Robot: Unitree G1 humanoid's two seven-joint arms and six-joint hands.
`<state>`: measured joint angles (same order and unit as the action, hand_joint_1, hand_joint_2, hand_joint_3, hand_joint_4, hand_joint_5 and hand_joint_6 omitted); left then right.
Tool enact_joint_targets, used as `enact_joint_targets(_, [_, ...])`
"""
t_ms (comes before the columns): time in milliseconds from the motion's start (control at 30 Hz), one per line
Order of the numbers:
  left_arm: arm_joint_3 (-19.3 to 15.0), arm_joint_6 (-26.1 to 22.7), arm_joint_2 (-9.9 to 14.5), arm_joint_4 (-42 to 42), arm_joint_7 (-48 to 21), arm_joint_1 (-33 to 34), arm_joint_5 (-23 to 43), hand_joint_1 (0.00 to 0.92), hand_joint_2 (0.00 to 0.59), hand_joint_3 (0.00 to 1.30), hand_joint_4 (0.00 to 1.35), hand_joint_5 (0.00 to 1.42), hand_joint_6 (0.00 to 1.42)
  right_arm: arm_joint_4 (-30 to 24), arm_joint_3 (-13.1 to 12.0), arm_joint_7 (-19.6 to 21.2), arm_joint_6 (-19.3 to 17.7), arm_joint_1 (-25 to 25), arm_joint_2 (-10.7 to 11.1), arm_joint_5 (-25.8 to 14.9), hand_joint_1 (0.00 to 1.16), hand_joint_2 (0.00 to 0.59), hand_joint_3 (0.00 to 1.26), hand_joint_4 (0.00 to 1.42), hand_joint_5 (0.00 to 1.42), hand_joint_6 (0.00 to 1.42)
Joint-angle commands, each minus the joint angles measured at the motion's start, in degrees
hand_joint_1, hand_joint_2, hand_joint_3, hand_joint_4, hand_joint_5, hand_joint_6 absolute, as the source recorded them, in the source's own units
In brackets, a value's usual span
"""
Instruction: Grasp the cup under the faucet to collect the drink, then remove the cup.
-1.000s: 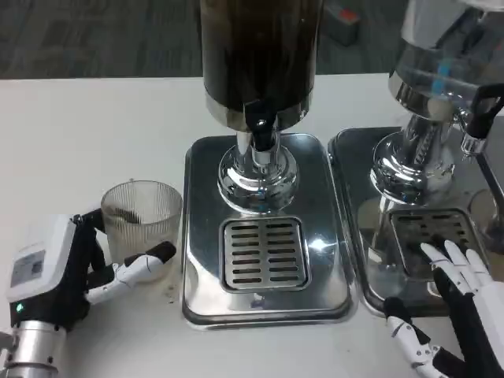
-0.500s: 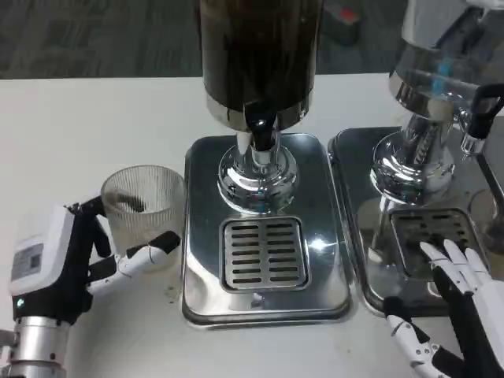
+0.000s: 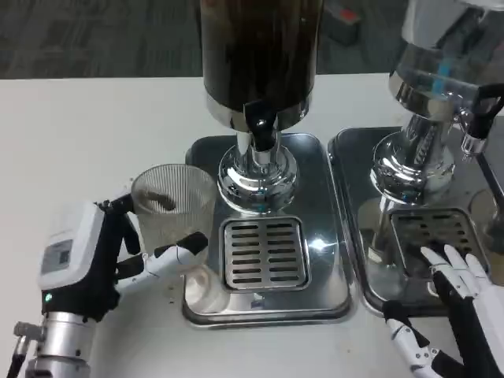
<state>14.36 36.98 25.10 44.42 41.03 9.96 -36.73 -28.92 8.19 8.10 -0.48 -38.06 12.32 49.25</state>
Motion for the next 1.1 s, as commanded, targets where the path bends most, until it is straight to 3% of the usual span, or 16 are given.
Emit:
enact_joint_targets(33, [0.8,0.7,-0.8,-0.8,-0.7,2.2,-0.6,0.276,0.131,0.64,0.77,1.05,1.42,-0.7,0.1,0.5,-0.1,-0.7,-0.3,0.1,0.22,0.395,0.16,0.05,0.03,0.22])
enact_joint_targets(1100, [6.2,-0.9,-5.9,6.6,-2.2,9.3,-2.7,0.275,0.13,0.65,0.77,1.04,1.42,-3.1,0.6,0.8,0.0,-3.0,-2.2,0.9,0.22,0.387,0.16,0.06,0.04,0.22])
